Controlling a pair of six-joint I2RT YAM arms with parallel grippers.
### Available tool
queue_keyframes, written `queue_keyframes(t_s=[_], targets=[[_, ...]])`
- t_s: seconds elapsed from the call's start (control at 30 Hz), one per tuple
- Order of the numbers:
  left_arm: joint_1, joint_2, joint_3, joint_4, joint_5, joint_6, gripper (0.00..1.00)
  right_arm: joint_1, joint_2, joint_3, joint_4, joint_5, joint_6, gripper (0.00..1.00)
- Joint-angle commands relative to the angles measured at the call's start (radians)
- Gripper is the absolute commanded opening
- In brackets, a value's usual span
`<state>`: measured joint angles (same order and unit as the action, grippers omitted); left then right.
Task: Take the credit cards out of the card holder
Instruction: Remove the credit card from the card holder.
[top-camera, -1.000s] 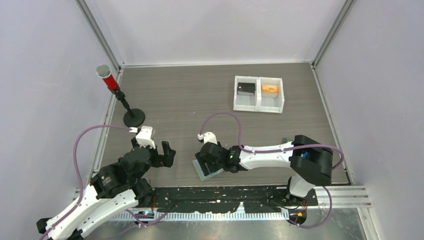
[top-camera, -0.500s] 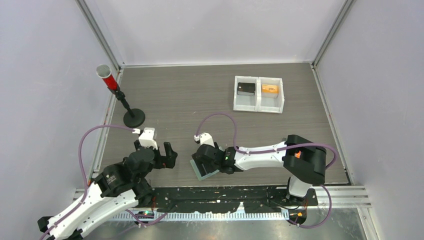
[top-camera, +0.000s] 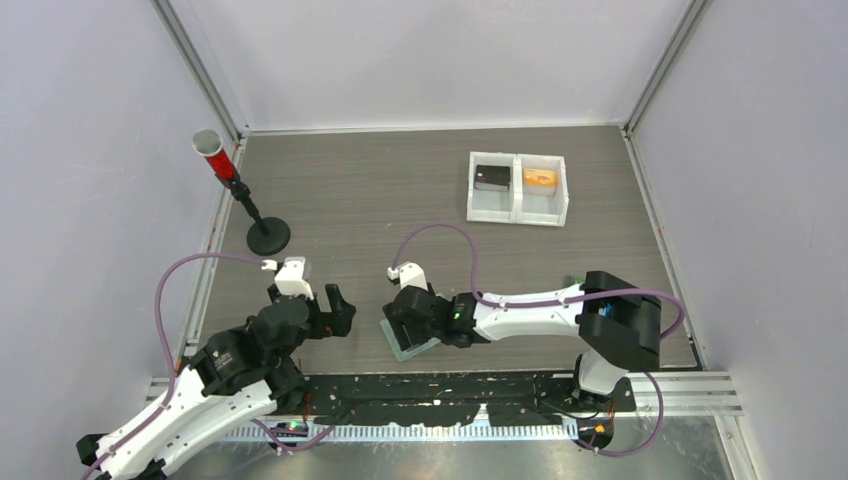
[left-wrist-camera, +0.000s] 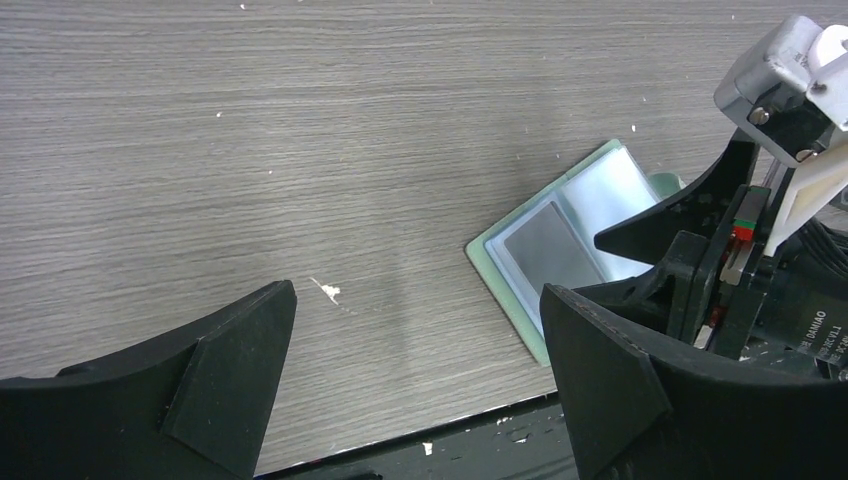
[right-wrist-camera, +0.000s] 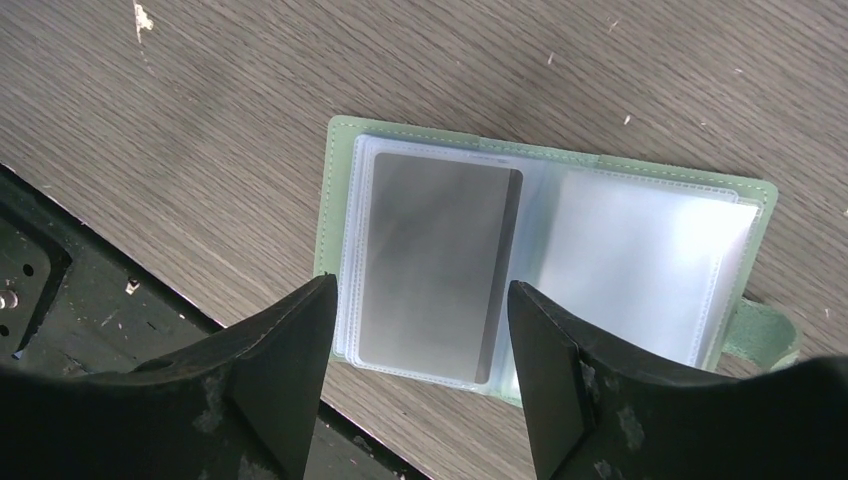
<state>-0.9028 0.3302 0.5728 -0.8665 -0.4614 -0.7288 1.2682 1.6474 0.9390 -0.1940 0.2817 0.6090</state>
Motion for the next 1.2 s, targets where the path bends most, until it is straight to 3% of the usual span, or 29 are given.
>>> queue_keyframes(t_s=[0.0,0.23,0.53,0.63,0.83,1.17], targets=[[0.004,-0.011,0.027,0.022,-0.003,-0.001,0.97,0.007,0.021,0.049,0.029,-0.012,0.017,0.71],[0.002,-0.01,-0.042,0.092,0.069,-0.033,0.92,0.007,0.098,0.079,-0.024,0.022,0.018,0.73],[0.021,0.064,-0.09,0.16,0.112,-0.064,0.87,0.004,0.083,0.04,-0.008,0.049,0.036,0.56],[0.048,0.117,-0.097,0.184,0.162,-0.07,0.85,-0.004,0.056,0.001,0.052,0.031,0.047,0.48],[0.097,0.189,-0.113,0.248,0.25,-0.069,0.78,-0.041,-0.003,-0.086,0.162,-0.044,0.074,0.4],[0.12,0.305,-0.14,0.399,0.396,-0.074,0.66,-0.108,-0.076,-0.217,0.377,-0.218,0.12,0.39]])
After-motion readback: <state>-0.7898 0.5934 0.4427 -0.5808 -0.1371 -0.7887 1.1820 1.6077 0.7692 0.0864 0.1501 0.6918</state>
